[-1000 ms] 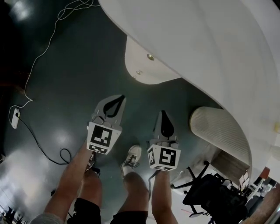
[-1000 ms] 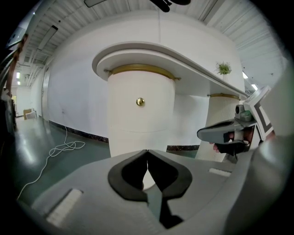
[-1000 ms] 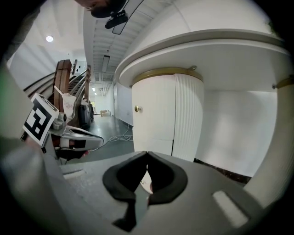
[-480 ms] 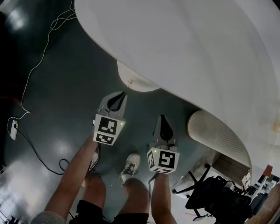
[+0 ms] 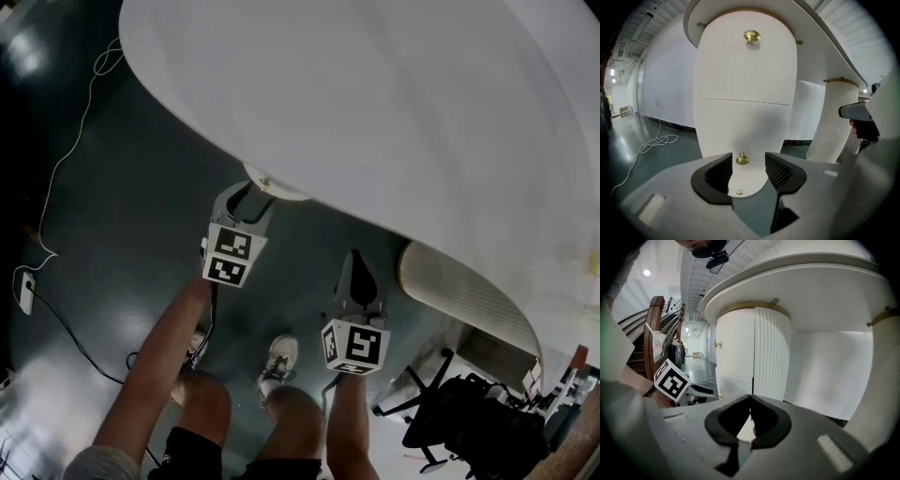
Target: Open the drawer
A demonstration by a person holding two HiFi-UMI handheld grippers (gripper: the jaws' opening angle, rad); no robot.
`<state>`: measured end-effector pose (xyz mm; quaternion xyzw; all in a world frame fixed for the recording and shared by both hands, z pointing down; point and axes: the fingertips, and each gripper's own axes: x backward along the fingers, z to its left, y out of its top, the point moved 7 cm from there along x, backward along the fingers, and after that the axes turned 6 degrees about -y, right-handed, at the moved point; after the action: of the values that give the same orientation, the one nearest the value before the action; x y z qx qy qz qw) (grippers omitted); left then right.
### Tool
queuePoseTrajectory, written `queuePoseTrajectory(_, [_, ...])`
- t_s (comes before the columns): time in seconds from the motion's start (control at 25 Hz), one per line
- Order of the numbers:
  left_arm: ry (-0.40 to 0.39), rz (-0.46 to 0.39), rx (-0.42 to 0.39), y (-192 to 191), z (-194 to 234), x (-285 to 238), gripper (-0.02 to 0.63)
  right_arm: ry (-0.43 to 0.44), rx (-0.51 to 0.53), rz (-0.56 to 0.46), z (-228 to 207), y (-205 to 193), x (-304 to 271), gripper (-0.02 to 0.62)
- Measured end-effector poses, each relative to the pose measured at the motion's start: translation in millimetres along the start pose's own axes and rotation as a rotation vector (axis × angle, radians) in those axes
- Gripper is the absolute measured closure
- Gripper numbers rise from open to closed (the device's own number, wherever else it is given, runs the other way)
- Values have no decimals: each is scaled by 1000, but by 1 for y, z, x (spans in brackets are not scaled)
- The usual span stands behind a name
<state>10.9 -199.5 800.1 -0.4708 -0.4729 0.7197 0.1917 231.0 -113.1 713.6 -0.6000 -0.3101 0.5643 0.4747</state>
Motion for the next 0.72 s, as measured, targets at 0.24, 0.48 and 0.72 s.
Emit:
queuePoseTrajectory(0.24, [-1,17,-25,-5,5,-19,393,-29,-3,-11,-10,-4,-5,592])
queuePoseTrajectory(0.48, [14,40,-40,-12,8,-32,419,-54,-9,-16,-18,-7,-7,592])
queuePoseTrajectory(0.72, [35,32,-39,-13,10,-32,486,-73,-10,-4,-27,-12,-2,592])
